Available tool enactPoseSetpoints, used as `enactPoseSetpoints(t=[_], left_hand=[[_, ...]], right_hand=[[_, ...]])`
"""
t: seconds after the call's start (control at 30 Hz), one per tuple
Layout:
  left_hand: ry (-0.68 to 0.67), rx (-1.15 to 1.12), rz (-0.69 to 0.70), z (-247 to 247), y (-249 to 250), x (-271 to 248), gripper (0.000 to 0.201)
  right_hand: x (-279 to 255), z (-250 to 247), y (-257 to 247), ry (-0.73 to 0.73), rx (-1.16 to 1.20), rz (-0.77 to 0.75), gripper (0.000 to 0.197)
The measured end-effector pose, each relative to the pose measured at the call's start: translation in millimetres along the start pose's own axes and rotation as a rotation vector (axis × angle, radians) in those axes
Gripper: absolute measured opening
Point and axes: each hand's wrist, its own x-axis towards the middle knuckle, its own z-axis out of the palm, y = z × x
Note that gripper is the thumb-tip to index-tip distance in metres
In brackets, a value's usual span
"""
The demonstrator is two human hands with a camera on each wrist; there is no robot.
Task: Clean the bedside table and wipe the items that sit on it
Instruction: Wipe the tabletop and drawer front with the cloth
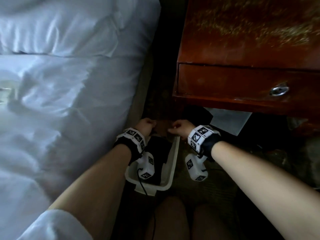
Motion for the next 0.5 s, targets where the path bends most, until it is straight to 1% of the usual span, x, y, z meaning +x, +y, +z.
enactPoseSetpoints(t=[0.07,0.13,0.23,0.33,0.4,0.47,0.5], left_hand=[[-0.005,-0.082,0.031,-9.6,16.6,-17.6,0.029],[0.016,-0.119,0.082,-20.7,31.3,-37.6,0.025],[0.103,-0.107,0.196,-38.0,47.4,-65.0,0.025],[0.095,-0.229,0.228,-53.2,69.9,-96.0,0.019],[0.134,-0.204,0.304,-60.5,84.9,-113.4,0.012],[0.207,-0.172,0.453,-67.5,99.2,-125.4,0.029],[0.177,-0.194,0.537,-69.3,107.5,-134.9,0.037]], right_hand=[[-19.5,-2.2,-14.7,0.024,-0.03,-0.088,0.045],[-34.9,-7.5,-26.2,0.12,-0.02,-0.145,0.046],[-61.9,-20.0,-44.9,0.286,-0.028,-0.216,0.038],[-92.6,-37.6,-67.2,0.397,-0.024,-0.302,0.034],[-114.0,-49.5,-82.7,0.464,-0.026,-0.369,0.031],[-132.7,-63.4,-98.0,0.523,-0.03,-0.436,0.029],[-140.5,-70.3,-104.9,0.543,-0.018,-0.471,0.029]])
